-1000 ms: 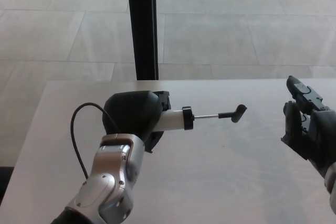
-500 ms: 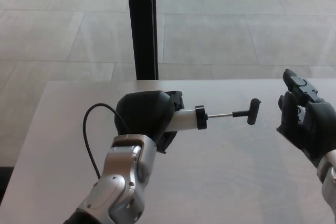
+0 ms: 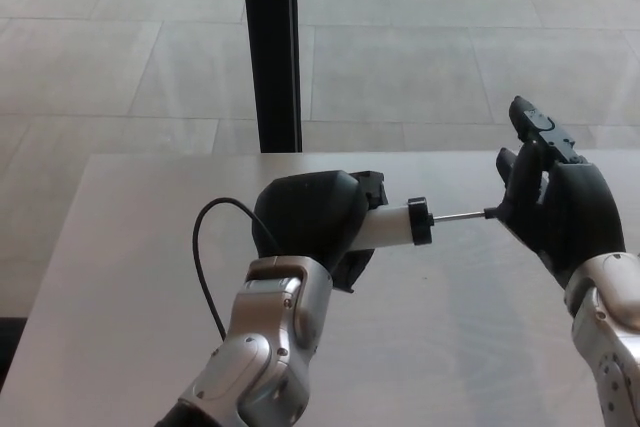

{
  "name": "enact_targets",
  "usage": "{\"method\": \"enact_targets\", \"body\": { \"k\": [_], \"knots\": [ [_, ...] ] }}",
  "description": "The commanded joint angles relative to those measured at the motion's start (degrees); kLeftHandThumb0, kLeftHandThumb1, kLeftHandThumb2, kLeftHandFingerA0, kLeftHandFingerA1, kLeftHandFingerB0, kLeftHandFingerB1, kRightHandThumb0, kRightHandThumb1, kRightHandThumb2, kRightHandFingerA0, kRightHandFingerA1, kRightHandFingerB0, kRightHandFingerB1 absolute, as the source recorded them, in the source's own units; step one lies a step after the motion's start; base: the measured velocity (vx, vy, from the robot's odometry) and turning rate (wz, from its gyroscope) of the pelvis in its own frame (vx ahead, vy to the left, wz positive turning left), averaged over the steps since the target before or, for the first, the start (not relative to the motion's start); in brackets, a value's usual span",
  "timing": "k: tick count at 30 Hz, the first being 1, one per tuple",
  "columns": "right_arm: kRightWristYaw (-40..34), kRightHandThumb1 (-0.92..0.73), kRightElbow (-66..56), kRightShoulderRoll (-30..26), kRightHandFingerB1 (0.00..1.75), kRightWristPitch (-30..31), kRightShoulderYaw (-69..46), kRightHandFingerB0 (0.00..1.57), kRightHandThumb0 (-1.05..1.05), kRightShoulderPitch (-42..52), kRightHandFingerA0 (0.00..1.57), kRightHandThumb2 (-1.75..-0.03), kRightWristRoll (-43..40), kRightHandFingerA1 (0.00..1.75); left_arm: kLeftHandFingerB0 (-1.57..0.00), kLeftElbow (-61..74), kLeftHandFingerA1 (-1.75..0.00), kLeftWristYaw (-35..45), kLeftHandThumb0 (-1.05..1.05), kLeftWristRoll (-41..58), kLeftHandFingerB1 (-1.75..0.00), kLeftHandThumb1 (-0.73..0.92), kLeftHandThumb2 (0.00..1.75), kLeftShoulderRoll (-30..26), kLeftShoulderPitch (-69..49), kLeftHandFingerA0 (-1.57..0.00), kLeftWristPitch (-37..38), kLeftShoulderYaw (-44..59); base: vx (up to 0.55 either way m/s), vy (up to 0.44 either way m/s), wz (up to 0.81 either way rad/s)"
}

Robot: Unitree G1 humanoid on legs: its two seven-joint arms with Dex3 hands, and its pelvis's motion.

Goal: The robot uses its left hand to lift the air pump kept on the middle of the desk and use the right hand to compress the handle

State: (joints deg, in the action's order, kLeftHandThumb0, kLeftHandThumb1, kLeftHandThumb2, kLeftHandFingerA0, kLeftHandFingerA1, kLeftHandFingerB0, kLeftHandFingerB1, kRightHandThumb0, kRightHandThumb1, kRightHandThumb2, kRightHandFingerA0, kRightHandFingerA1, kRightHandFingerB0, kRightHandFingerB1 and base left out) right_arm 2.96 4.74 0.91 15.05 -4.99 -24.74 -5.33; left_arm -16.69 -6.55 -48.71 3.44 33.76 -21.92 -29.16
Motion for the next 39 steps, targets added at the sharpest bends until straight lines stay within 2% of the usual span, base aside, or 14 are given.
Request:
{"method": "enact_targets", "body": {
  "k": [1,3,4,14,18,24,27,28,29,30,32,33,34,39],
  "knots": [
    [-1.7,-0.92,0.8,0.5,0.01,-1.7,-0.6,0.0,-1.03,-0.9,0.0,-1.34,-0.3,0.15,-0.8,-0.3,-1.75,0.0,-0.15,0.8,-1.4,0.57,1.07,0.6,0.5,-0.92,-1.1,0.6,0.0,0.0,0.0],
    [-2.4,-0.92,0.6,0.9,0.0,-1.3,-0.6,0.0,-0.95,-1.0,0.0,-0.93,-0.2,0.0,-0.78,-0.2,-1.72,0.3,-0.05,1.5,-1.36,0.59,1.01,1.0,0.3,-1.02,-1.1,1.1,0.0,0.0,0.0],
    [-2.4,-0.92,0.4,1.2,0.02,-1.1,-0.6,0.0,-1.0,-1.0,0.0,-1.34,-0.4,0.15,-0.79,-0.3,-1.74,0.3,-0.15,1.6,-1.3,0.6,1.03,1.0,0.4,-0.93,-1.0,1.2,0.0,0.0,0.0],
    [-1.8,-0.92,-0.5,3.2,0.06,-3.1,1.8,0.0,-0.98,0.5,0.0,-1.34,0.0,0.14,-0.87,-3.9,-1.4,0.1,-0.17,-0.9,-0.64,0.49,1.17,1.7,5.7,-1.01,-2.6,-0.3,0.0,0.0,0.0],
    [-1.3,-0.92,0.2,2.7,0.03,-4.0,3.1,0.0,-1.05,0.4,0.0,-1.35,0.8,0.1,-0.82,-4.4,-1.59,0.5,-0.2,-1.4,-0.68,0.61,0.84,1.1,7.0,-0.93,-3.3,-1.4,0.0,0.0,0.0],
    [1.8,-0.85,-1.1,1.2,0.0,-1.4,4.9,0.0,-1.05,0.9,0.0,-1.34,-0.2,0.1,-0.81,-7.3,-1.75,-0.6,-0.28,0.2,-1.38,0.68,0.67,2.2,8.7,-0.91,-3.9,-0.3,0.0,0.0,0.0],
    [2.1,-0.85,-0.9,0.9,0.0,-0.8,5.1,0.0,-1.05,0.8,0.0,-1.34,-0.3,0.1,-0.92,-8.8,-1.37,-0.4,-0.42,0.3,-1.13,0.55,0.97,2.3,9.7,-1.21,-4.4,-0.1,0.0,0.0,0.0],
    [2.3,-0.85,-0.8,0.7,0.0,-1.1,5.3,0.0,-1.05,0.8,0.0,-1.34,0.0,0.1,-0.79,-9.0,-1.74,-0.2,-0.39,0.2,-1.36,0.76,0.67,2.5,10.0,-0.91,-5.1,-0.1,0.0,0.0,0.0],
    [2.3,-0.84,-0.8,0.6,0.0,-0.7,5.3,0.0,-1.05,0.6,0.0,-1.34,0.1,0.1,-0.84,-8.8,-1.34,0.2,-0.42,0.4,-1.03,0.57,1.01,2.4,10.1,-1.19,-5.0,-0.1,0.0,0.0,0.0],
    [2.1,-0.83,-1.3,0.2,0.0,0.4,5.5,0.0,-1.05,0.3,0.0,-1.34,0.4,0.11,-0.77,-9.0,-1.72,0.9,-0.38,-0.6,-1.07,0.67,0.64,1.8,10.6,-0.9,-5.0,-1.1,0.0,0.0,0.0],
    [1.8,-0.82,-2.1,-0.3,0.0,2.1,5.7,0.0,-1.05,0.2,0.0,-1.33,0.8,0.1,-0.81,-9.3,-1.34,0.3,-0.4,-0.9,-1.0,0.49,0.95,1.7,11.0,-1.18,-4.6,-1.8,0.0,0.0,0.0],
    [2.0,-0.84,-2.2,-0.8,0.0,2.1,6.0,0.0,-1.05,0.3,0.0,-1.34,1.2,0.09,-0.79,-9.1,-1.71,-0.3,-0.33,0.0,-1.25,0.64,0.63,2.1,10.8,-0.92,-4.3,-1.1,0.0,0.0,0.0],
    [2.2,-0.84,-2.4,-1.1,0.0,2.2,6.2,0.0,-1.05,0.3,0.0,-1.33,1.2,0.09,-0.87,-9.1,-1.36,-1.3,-0.43,0.7,-1.1,0.48,0.92,2.1,10.4,-1.18,-3.1,-0.7,0.0,0.0,0.0],
    [3.4,-0.85,-1.8,-2.7,0.0,2.6,6.2,0.0,-1.05,-0.1,0.0,-1.32,0.7,0.09,-0.85,-10.6,-1.36,0.5,-0.43,0.0,-1.09,0.49,0.92,2.9,12.0,-1.18,-5.7,-1.3,0.0,0.0,0.0]
  ]
}}
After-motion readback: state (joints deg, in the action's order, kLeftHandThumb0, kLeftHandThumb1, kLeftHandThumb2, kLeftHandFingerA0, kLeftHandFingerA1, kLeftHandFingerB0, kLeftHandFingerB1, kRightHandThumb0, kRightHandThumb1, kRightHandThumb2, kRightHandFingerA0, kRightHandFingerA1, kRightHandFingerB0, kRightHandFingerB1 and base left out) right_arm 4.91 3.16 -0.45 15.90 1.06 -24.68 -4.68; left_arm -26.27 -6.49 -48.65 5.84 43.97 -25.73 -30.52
